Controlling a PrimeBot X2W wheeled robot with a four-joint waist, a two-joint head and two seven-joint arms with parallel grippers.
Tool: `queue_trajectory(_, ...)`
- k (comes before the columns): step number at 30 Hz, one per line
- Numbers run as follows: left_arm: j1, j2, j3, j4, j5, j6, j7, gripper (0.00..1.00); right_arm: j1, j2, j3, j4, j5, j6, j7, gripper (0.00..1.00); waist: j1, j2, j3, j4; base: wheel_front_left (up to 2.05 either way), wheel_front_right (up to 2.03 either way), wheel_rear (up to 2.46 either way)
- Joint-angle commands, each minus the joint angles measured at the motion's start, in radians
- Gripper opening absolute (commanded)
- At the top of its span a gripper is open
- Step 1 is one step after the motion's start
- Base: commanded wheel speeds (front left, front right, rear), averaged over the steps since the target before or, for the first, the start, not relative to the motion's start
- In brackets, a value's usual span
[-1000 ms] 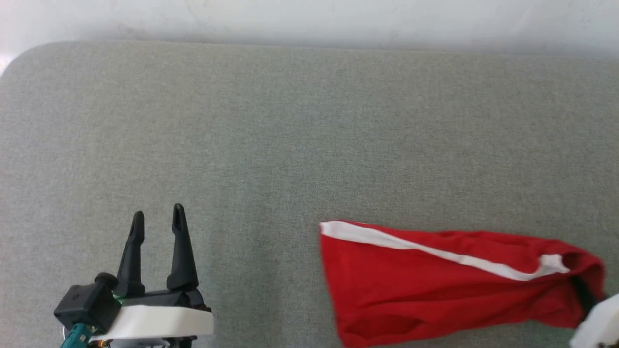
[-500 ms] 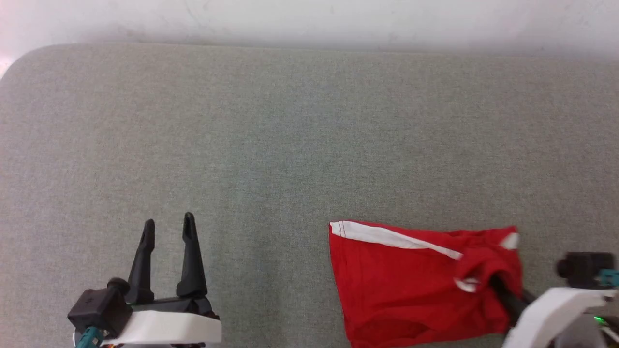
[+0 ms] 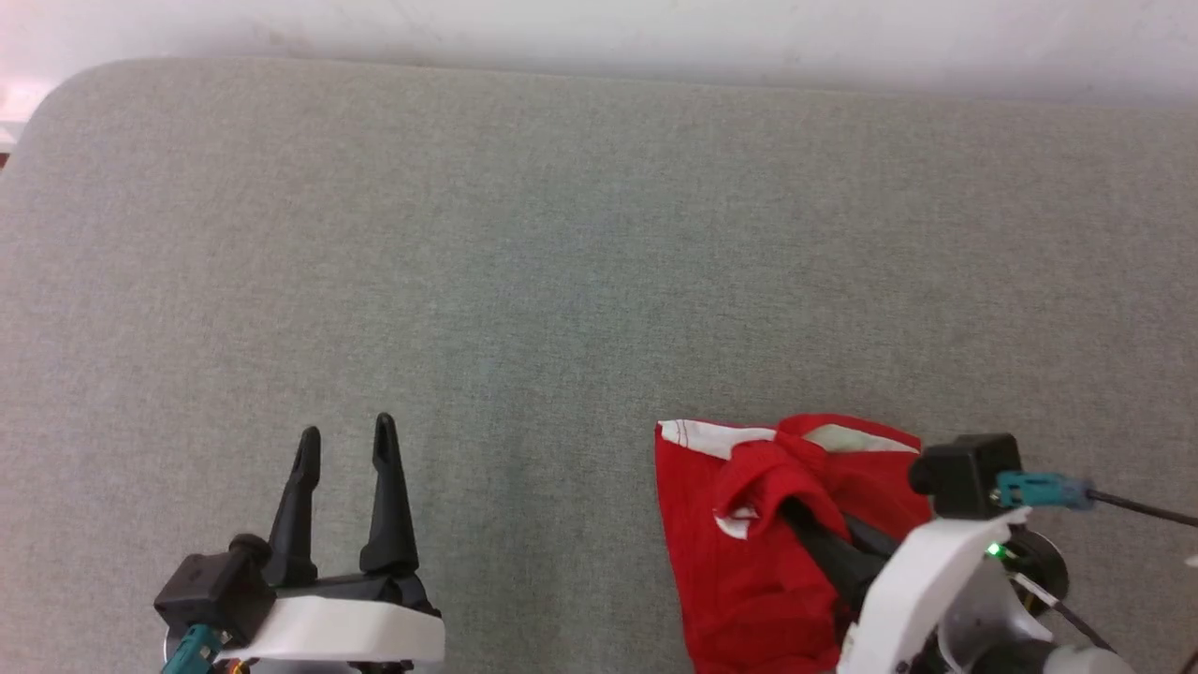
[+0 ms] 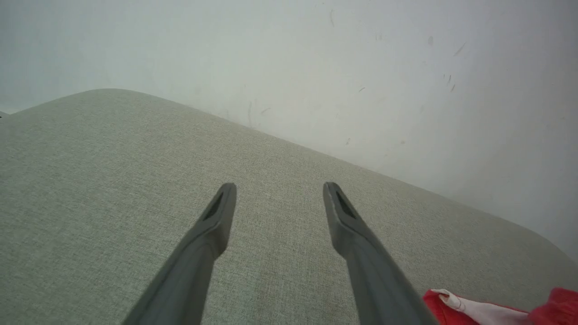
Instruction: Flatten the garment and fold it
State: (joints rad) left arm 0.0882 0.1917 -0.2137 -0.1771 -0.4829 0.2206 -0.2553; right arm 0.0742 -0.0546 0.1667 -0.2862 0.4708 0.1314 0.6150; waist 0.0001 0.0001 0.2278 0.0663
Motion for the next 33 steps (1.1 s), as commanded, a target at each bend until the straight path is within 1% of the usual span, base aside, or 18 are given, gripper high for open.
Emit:
queue_trajectory(1,-0.018,-0.005,-0.001,0.005,-0.002,-0.005,0.002,1.0,-0.022,0.004,0.009,0.008,0.006,-0.001,-0.004,0.0,-0.0001,-0.0001,0.004,0.006,0.0,0.0,0.0)
queue_trajectory(5,-0.024,-0.013,-0.009,0.015,-0.007,-0.008,0.002,1.0,-0.046,0.004,0.028,0.062,0.002,-0.001,-0.022,0.0,-0.0001,-0.0001,0.01,0.017,0.0,0.0,0.0)
queue_trajectory(10,-0.033,-0.019,-0.013,0.029,-0.011,-0.014,0.001,1.0,-0.064,0.004,0.04,0.158,-0.057,-0.001,-0.014,0.0,-0.0001,-0.0001,0.015,0.028,0.0,0.0,0.0)
queue_trajectory(14,-0.041,-0.024,-0.017,0.042,-0.014,-0.019,0.0,1.0,-0.083,0.004,0.051,0.228,-0.067,-0.001,-0.038,0.0,-0.0001,-0.0001,0.012,0.035,0.0,0.0,0.0)
queue_trajectory(15,-0.042,-0.026,-0.017,0.046,-0.016,-0.02,-0.001,1.0,-0.087,0.004,0.051,0.246,-0.066,-0.001,-0.047,0.02,-0.0001,-0.0001,0.01,0.035,0.0,0.0,0.0)
queue_trajectory(16,-0.042,-0.028,-0.018,0.049,-0.018,-0.021,-0.001,1.0,-0.093,0.004,0.053,0.264,-0.072,-0.001,-0.054,0.21,-0.0001,-0.0001,0.008,0.035,0.0,0.0,0.0)
queue_trajectory(17,-0.043,-0.03,-0.019,0.053,-0.019,-0.023,-0.001,1.0,-0.096,0.004,0.057,0.283,-0.076,-0.001,-0.057,0.36,-0.0001,-0.0001,0.006,0.035,0.0,0.0,0.0)
queue_trajectory(18,-0.043,-0.031,-0.019,0.056,-0.02,-0.024,-0.001,1.0,-0.099,0.004,0.063,0.302,-0.078,-0.001,-0.054,0.83,-0.0001,-0.0001,0.004,0.035,0.0,0.0,0.0)
queue_trajectory(19,-0.042,-0.033,-0.02,0.06,-0.022,-0.025,-0.001,1.0,-0.102,0.004,0.071,0.318,-0.081,-0.001,-0.048,1.0,-0.0001,-0.0001,0.001,0.035,0.0,0.0,0.0)
queue_trajectory(23,-0.04,-0.034,-0.02,0.073,-0.028,-0.032,-0.002,1.0,-0.109,0.004,0.102,0.342,-0.067,-0.001,-0.04,1.0,-0.0001,-0.0001,-0.011,0.03,0.0,0.0,0.0)
queue_trajectory(26,-0.031,-0.032,-0.016,0.079,-0.032,-0.034,-0.002,1.0,-0.104,0.004,0.111,0.319,-0.035,-0.001,-0.032,1.0,-0.0001,-0.0001,-0.024,0.021,0.0,0.0,0.0)
queue_trajectory(29,-0.023,-0.028,-0.013,0.083,-0.036,-0.036,-0.003,1.0,-0.091,0.004,0.092,0.262,-0.033,-0.001,-0.018,1.0,-0.0001,-0.0001,-0.036,0.011,0.0,0.0,0.0)
queue_trajectory(33,-0.01,-0.021,-0.011,0.084,-0.041,-0.037,-0.001,1.0,-0.046,0.004,0.033,0.147,-0.04,-0.001,0.021,1.0,-0.0001,-0.0001,-0.049,-0.004,0.0,0.0,0.0)
